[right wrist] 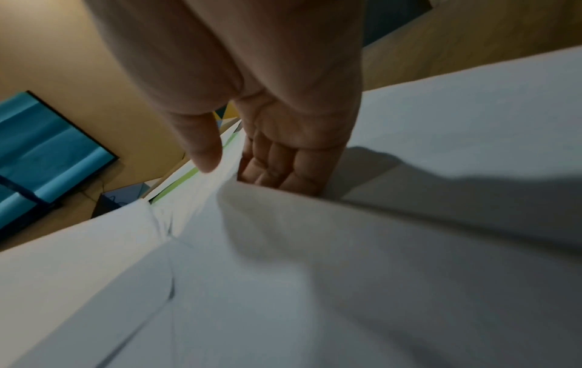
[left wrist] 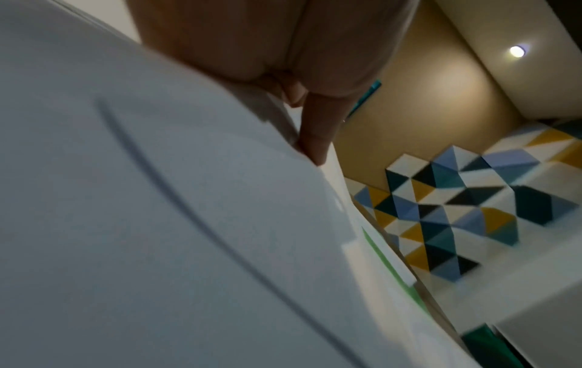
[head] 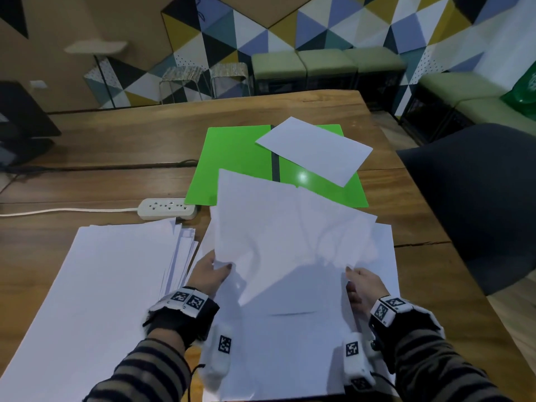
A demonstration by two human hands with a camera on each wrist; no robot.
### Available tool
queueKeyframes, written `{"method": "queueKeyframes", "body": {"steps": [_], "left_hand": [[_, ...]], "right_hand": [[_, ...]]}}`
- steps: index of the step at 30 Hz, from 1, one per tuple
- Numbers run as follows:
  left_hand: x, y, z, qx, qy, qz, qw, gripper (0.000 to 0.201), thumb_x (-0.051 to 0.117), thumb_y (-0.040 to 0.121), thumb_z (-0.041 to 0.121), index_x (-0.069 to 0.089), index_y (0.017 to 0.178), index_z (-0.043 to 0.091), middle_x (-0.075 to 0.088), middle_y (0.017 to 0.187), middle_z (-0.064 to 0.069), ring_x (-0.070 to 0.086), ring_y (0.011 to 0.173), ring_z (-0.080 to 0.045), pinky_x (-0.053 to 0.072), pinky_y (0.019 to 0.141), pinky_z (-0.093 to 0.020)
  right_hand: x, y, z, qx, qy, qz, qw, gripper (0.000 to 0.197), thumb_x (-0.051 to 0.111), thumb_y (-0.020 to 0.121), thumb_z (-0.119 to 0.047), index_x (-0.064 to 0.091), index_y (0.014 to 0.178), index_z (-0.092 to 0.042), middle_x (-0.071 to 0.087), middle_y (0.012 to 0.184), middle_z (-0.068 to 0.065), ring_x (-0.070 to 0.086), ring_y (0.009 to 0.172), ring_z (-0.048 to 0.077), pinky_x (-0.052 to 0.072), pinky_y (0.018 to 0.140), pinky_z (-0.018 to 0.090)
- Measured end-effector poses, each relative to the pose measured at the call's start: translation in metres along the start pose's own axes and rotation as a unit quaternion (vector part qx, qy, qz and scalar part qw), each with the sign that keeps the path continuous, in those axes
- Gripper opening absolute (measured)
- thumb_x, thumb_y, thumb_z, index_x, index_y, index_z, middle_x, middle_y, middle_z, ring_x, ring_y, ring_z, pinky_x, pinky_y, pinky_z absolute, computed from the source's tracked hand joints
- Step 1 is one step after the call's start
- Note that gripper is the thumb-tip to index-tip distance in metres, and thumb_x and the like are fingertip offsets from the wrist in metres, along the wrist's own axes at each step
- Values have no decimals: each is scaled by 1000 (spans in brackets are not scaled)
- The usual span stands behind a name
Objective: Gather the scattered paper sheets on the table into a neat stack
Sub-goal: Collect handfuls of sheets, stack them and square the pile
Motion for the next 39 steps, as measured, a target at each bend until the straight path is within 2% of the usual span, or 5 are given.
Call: {"method": "queueKeyframes", "body": {"steps": [14,18,23,28,39], "left_hand": [[-17,7,-51,-95,71,3,993,53,61,53,17,64,104,3,69,99,-18,65,95,-37,53,86,-53],[18,-6,-33,-80,125,-77,986,36,60,68,9,62,104,11,67,107,-14,64,100,-31,52,89,-41],[47,-9,-25,-60,146,-104,982,63,51,57,20,58,119,11,62,120,-11,57,112,-29,47,99,-44],[36,-3,-23,-72,217,-72,971,37,60,79,21,58,115,11,64,113,-7,59,107,-25,47,96,-34],[-10,25,-1,-76,363,179,911,77,51,88,50,17,147,13,34,145,-17,31,132,-36,30,105,-47]], "right_hand": [[-7,4,-26,-93,-242,-55,964,6,51,90,-4,57,91,-3,57,92,14,53,86,27,41,76,33],[9,-9,-17,-21,-166,-133,977,27,65,86,-21,45,70,-14,44,67,6,45,59,21,32,61,32],[24,7,-4,-71,-90,-124,986,112,86,33,-63,53,125,-7,59,126,11,57,114,29,44,102,48],[21,-7,-2,-87,-71,-93,989,58,75,74,-6,48,125,-4,55,128,11,54,116,32,49,94,42],[-24,10,-3,-103,-122,-92,983,45,74,74,-3,55,114,-8,64,115,13,60,107,32,45,99,51]]}}
Point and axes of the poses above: each hand's wrist, its own y-axis towards the middle knuckle, its own x-axis out of the palm, z = x × y, the point moved 5 cm from there along y, towards the middle knuckle
